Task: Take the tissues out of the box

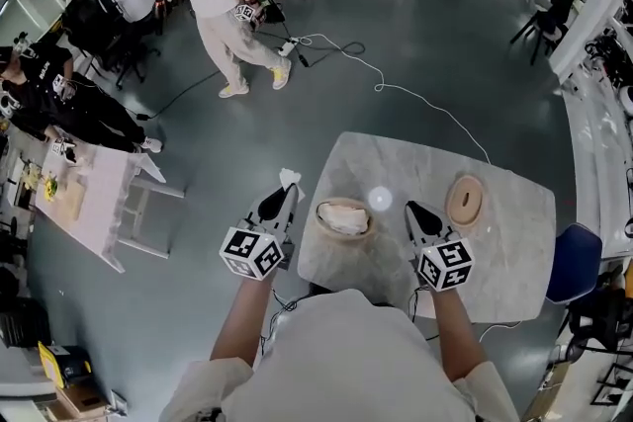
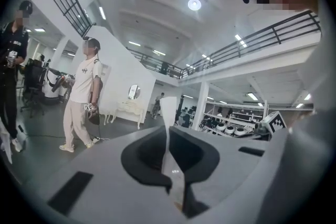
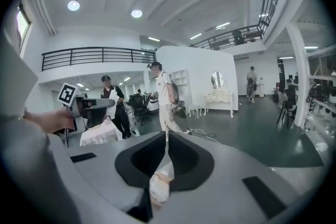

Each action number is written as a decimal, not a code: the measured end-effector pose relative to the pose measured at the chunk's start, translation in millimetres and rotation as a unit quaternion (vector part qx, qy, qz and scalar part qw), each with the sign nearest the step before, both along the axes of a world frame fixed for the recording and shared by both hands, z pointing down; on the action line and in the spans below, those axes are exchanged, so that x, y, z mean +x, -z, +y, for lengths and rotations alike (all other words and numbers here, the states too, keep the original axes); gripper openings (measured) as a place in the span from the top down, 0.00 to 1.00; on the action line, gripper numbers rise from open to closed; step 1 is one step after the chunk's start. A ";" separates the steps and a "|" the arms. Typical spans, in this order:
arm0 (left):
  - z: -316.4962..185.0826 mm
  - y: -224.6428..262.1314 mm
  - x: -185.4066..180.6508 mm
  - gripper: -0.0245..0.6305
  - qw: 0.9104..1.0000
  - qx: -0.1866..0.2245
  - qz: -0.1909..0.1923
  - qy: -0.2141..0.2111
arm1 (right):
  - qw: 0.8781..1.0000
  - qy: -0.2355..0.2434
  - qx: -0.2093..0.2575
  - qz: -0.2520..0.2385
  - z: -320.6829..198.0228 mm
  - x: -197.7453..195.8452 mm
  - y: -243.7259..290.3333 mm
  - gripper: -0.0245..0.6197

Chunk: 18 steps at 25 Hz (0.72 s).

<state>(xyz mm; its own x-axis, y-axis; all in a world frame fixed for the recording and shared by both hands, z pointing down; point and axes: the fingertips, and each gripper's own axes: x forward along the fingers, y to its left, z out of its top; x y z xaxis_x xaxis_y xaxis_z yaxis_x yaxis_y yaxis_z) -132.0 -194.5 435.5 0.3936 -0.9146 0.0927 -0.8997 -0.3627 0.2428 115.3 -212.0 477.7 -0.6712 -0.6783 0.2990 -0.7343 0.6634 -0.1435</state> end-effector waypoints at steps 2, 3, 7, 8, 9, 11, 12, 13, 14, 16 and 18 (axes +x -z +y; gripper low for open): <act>3.8 8.9 -3.5 0.94 1.000 0.012 0.004 0.006 | 1.000 -0.001 0.008 -0.002 2.7 1.7 7.1 0.90; 5.3 12.3 -5.7 0.94 1.000 0.018 0.004 0.009 | 1.000 -0.002 0.012 -0.004 3.8 2.6 10.2 0.90; 7.5 18.9 -16.4 0.94 0.999 0.028 -0.001 0.018 | 1.000 -0.010 0.017 -0.014 4.0 4.6 18.6 0.90; 8.2 20.1 -18.2 0.94 0.999 0.030 -0.001 0.019 | 1.000 -0.013 0.019 -0.015 3.9 5.6 20.1 0.90; 9.1 21.3 -19.3 0.94 0.999 0.031 -0.001 0.020 | 0.999 -0.017 0.022 -0.016 4.1 7.3 21.6 0.90; 11.4 24.2 -19.5 0.94 0.999 0.034 -0.003 0.022 | 0.999 -0.024 0.030 -0.017 4.7 11.7 25.4 0.90; 12.3 25.6 -19.1 0.94 0.999 0.035 -0.005 0.023 | 0.999 -0.027 0.034 -0.016 5.0 13.6 27.6 0.90; 13.1 26.8 -18.8 0.94 0.999 0.036 -0.006 0.023 | 0.999 -0.028 0.038 -0.016 5.3 14.8 29.7 0.90; 13.6 27.9 -18.6 0.94 0.999 0.038 -0.007 0.024 | 0.999 -0.028 0.043 -0.016 5.6 15.4 31.6 0.90; 14.1 29.3 -18.5 0.94 0.999 0.040 -0.009 0.024 | 0.998 -0.027 0.050 -0.015 6.2 14.9 34.0 0.90; 14.0 29.6 -18.4 0.94 0.999 0.041 -0.010 0.024 | 0.998 -0.026 0.057 -0.013 6.5 13.9 35.4 0.90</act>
